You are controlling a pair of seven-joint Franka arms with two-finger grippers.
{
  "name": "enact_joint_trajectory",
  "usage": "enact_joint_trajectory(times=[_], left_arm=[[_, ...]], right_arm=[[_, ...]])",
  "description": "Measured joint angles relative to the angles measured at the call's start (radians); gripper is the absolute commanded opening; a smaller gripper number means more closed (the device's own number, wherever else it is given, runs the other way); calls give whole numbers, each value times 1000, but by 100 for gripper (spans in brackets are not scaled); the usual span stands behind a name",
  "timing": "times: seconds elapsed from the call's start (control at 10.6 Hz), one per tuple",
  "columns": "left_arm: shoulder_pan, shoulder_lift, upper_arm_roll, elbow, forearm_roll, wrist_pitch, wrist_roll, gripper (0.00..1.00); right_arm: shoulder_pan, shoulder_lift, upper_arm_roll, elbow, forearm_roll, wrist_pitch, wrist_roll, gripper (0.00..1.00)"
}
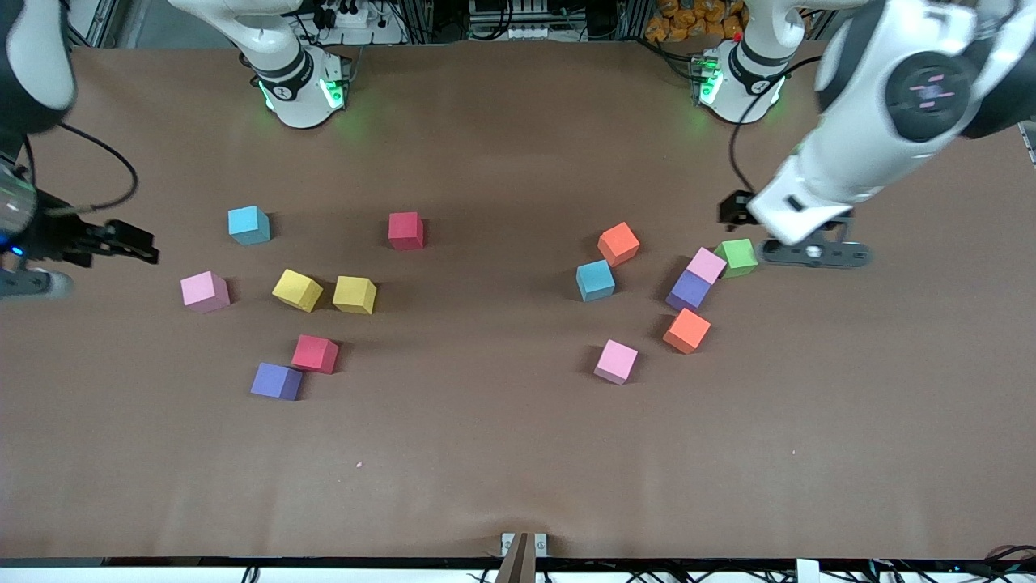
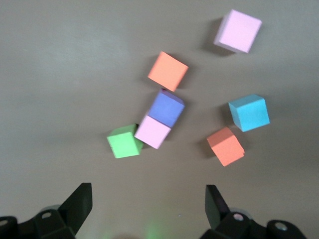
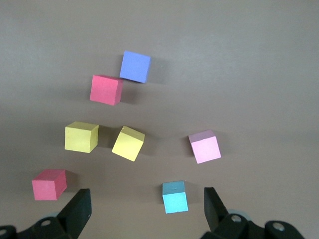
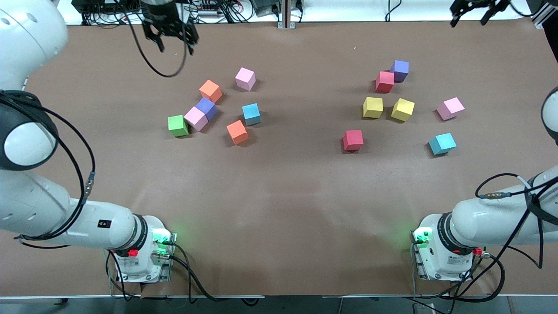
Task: Form number 2 with 11 blocks
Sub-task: 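Reach the left gripper to the orange cube while the right gripper reaches the red cube, then grasp the orange cube with the left gripper while the right gripper grasps the red cube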
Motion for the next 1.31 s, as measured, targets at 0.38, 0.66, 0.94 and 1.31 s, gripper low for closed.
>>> enact_joint_trajectory(times=[0.38, 0.66, 0.94, 1.31], left_arm=[[-1, -2, -137, -145, 0, 103, -86, 100], [-2, -2, -188, -292, 0, 248, -241, 100], [-4, 51, -205, -339, -3, 347, -488, 100], [-38, 191, -205, -343, -3, 488, -801, 100]], right_arm=[[31, 119, 3, -2, 94, -7, -16, 100], [79, 229, 3, -1, 98, 114, -2, 100], [87, 333, 2, 0, 98, 252, 51, 100], [105, 450, 2, 3, 98, 389, 78, 100]])
